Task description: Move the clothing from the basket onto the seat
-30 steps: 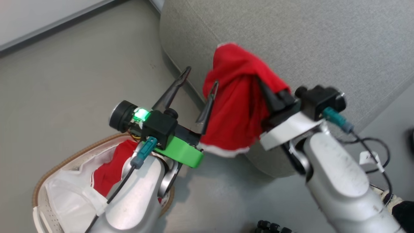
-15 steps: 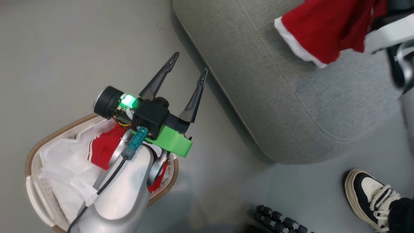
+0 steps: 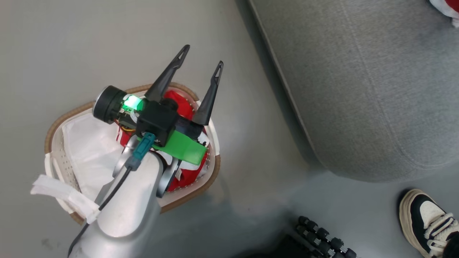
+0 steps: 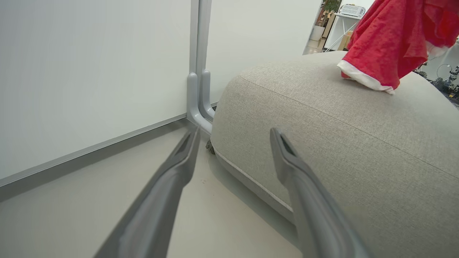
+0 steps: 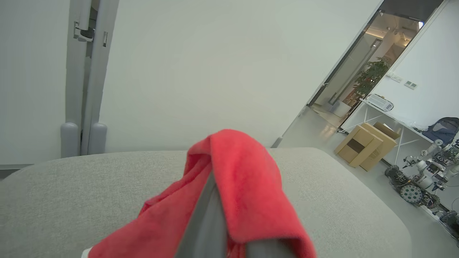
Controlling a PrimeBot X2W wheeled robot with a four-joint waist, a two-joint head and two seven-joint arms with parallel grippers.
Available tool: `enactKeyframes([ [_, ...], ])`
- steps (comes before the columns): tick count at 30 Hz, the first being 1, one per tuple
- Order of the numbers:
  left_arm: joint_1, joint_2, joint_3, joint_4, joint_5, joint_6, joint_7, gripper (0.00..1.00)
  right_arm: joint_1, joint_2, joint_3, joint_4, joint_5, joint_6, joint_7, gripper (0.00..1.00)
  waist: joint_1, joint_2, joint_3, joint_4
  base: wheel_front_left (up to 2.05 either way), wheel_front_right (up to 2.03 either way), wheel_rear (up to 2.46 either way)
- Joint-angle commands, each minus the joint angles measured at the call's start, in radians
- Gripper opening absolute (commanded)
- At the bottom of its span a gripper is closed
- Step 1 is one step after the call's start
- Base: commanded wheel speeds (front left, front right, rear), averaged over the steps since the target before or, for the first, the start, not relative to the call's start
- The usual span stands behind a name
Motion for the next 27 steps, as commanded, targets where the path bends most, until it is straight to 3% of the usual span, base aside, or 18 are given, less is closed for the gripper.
enactKeyframes([
  [1,-0.007,0.003,0.013,-0.006,-0.005,-0.001,-0.001,1.00,0.015,0.021,-0.017,0.010,-0.008,-0.001,-0.002,0.00,0.0000,-0.0001,0.036,0.032,0.00,0.00,0.00],
  [7,0.005,0.003,0.039,-0.012,-0.005,0.003,-0.001,1.00,0.107,0.092,-0.108,0.055,-0.015,-0.001,-0.002,0.00,0.0000,-0.0001,0.044,0.027,0.00,0.00,0.00],
  [8,0.004,0.004,0.041,-0.010,-0.003,0.003,-0.001,1.00,0.125,0.107,-0.124,0.060,-0.015,-0.001,-0.002,0.07,0.0000,-0.0001,0.045,0.025,0.00,0.00,0.00],
  [9,0.003,0.007,0.044,-0.008,-0.001,0.002,-0.001,1.00,0.147,0.124,-0.137,0.067,-0.020,-0.001,-0.002,0.67,0.0000,-0.0001,0.045,0.023,0.00,0.00,0.00],
  [10,0.002,0.008,0.045,-0.005,-0.001,0.002,-0.001,1.00,0.165,0.136,-0.142,0.069,-0.023,-0.001,-0.002,1.00,0.0000,-0.0001,0.043,0.021,0.00,0.00,0.00],
  [20,0.024,0.004,0.067,0.019,-0.004,-0.001,-0.001,1.00,0.351,0.241,-0.134,-0.013,0.008,-0.001,-0.002,1.00,0.0000,-0.0001,-0.013,-0.001,0.00,0.00,0.00],
  [27,0.057,-0.010,0.108,0.013,-0.016,0.004,-0.001,1.00,0.459,0.260,-0.006,-0.110,0.014,-0.001,-0.002,1.00,0.0000,-0.0001,-0.083,0.011,0.00,0.00,0.00],
])
